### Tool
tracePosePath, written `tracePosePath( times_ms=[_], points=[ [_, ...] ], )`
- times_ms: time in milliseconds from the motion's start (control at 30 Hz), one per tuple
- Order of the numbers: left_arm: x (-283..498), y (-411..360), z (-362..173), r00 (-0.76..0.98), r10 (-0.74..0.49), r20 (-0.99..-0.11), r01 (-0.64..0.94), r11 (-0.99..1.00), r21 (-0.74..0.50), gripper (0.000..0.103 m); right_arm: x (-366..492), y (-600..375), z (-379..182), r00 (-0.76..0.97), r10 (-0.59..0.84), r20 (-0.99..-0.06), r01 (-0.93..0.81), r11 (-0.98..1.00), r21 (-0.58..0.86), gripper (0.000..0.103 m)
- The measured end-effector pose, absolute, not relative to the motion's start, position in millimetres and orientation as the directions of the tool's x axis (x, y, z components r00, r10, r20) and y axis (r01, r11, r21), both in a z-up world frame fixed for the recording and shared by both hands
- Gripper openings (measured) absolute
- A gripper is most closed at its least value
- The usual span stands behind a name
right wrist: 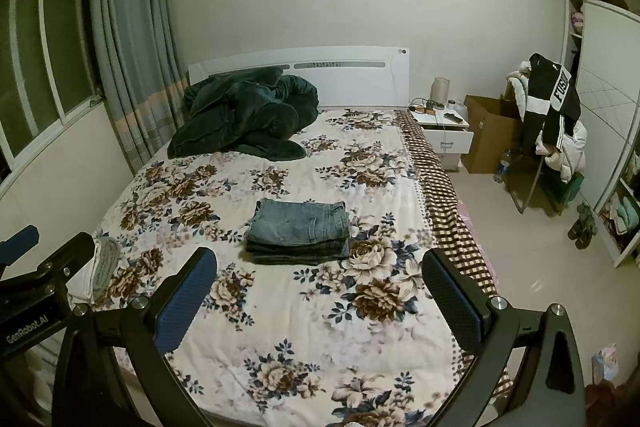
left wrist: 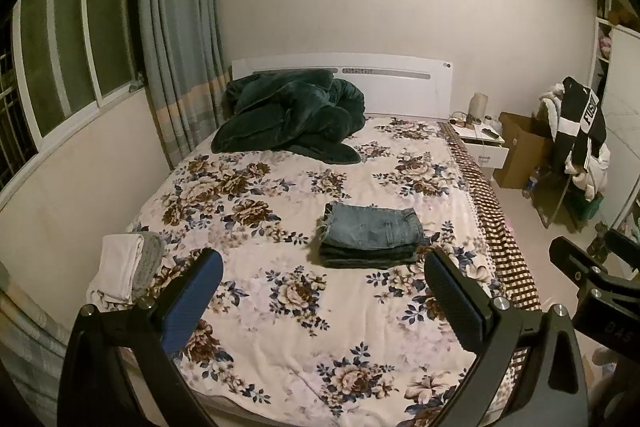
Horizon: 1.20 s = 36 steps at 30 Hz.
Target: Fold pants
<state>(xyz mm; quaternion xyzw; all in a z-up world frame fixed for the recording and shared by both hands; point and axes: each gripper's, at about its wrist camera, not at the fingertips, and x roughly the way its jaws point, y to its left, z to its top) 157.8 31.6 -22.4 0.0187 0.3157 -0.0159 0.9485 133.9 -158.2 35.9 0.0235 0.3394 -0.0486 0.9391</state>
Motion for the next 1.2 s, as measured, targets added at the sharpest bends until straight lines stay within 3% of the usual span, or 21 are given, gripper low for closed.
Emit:
tracePosePath(
  times_ms=[1200],
  points=[
    [154.1,35.1,-9.5,0.813,-0.011,-0.583,0.033,0.999,0.026,0.103,110.7,-145.6,48.3,0.773,-0.067,-0.631,0.115,0.993,0.035,0.103]
  ],
)
